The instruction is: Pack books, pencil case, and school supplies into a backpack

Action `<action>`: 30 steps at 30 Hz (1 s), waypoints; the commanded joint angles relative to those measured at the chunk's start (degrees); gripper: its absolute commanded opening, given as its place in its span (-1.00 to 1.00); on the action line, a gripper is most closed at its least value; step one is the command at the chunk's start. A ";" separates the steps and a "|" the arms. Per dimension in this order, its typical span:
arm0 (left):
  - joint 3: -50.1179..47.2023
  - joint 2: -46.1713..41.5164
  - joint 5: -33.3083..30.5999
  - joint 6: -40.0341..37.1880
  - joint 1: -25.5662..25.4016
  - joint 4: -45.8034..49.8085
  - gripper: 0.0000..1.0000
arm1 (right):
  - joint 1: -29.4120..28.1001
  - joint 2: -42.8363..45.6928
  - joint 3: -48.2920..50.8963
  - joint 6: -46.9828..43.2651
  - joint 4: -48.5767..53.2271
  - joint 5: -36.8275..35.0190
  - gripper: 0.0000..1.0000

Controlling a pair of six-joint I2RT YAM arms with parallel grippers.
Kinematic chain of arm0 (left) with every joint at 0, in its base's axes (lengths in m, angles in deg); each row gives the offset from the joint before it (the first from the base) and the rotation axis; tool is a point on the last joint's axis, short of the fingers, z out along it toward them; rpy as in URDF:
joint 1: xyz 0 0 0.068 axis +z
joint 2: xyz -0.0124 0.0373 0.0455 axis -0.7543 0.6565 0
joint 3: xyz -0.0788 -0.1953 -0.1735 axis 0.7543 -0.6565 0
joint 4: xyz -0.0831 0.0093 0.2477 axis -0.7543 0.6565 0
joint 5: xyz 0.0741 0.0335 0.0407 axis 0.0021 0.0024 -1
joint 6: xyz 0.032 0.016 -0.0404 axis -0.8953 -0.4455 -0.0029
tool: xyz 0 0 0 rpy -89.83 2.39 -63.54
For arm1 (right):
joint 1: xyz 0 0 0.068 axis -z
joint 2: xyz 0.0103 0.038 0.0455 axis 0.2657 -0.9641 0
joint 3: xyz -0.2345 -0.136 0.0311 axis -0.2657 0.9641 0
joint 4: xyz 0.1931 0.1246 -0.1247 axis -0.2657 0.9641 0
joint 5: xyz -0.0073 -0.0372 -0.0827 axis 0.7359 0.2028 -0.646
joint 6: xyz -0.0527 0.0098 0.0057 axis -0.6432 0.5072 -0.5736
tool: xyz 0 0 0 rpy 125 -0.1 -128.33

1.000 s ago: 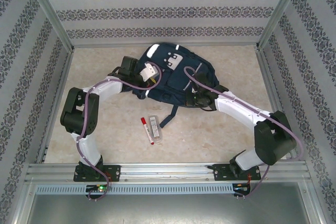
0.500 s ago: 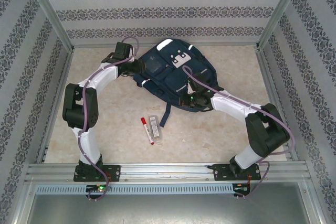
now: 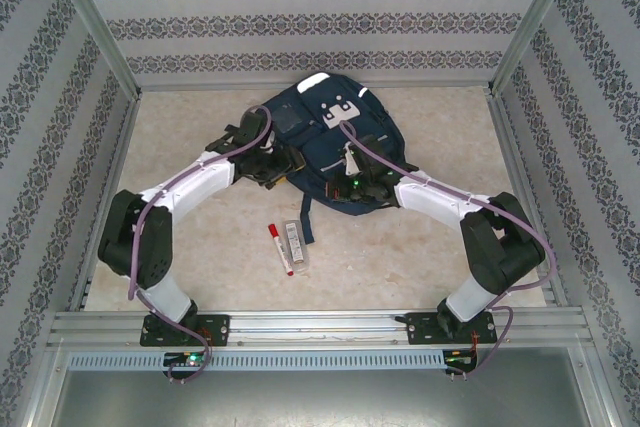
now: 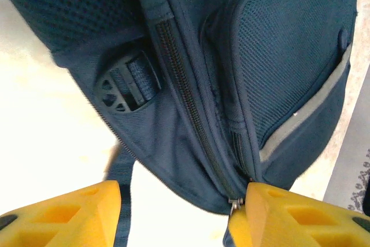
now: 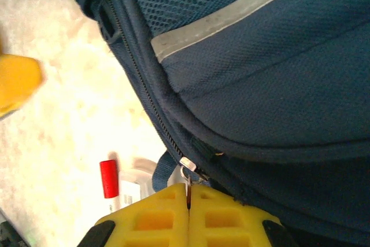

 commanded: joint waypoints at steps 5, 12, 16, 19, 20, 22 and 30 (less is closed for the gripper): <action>0.17 5.56 -7.53 7.56 -1.89 -3.06 0.15 | -4.01 -1.61 -4.52 -1.82 -3.87 3.88 -1.00; 5.70 9.97 -18.10 -0.51 -1.71 0.39 -0.51 | -5.17 -0.98 -4.06 -3.36 -0.03 1.39 -1.00; 9.95 11.49 -20.97 -6.86 -1.56 2.71 -1.00 | -4.75 1.24 -2.71 -7.06 7.35 -4.16 -1.00; 10.86 11.50 -22.24 -10.27 -1.15 2.41 -1.00 | -3.97 2.20 -2.03 -9.92 13.00 -7.99 -1.00; 10.97 11.51 -22.52 -10.66 -0.82 2.34 -1.00 | -3.62 2.41 -1.78 -10.65 14.51 -8.92 -1.00; 10.80 11.74 -21.96 -11.27 0.49 2.13 -1.00 | -2.35 2.97 -0.83 -11.51 16.95 -10.14 -1.00; 13.17 13.23 -17.64 -18.49 4.82 1.89 -1.00 | 3.24 4.91 1.48 -13.19 19.88 -10.36 -1.00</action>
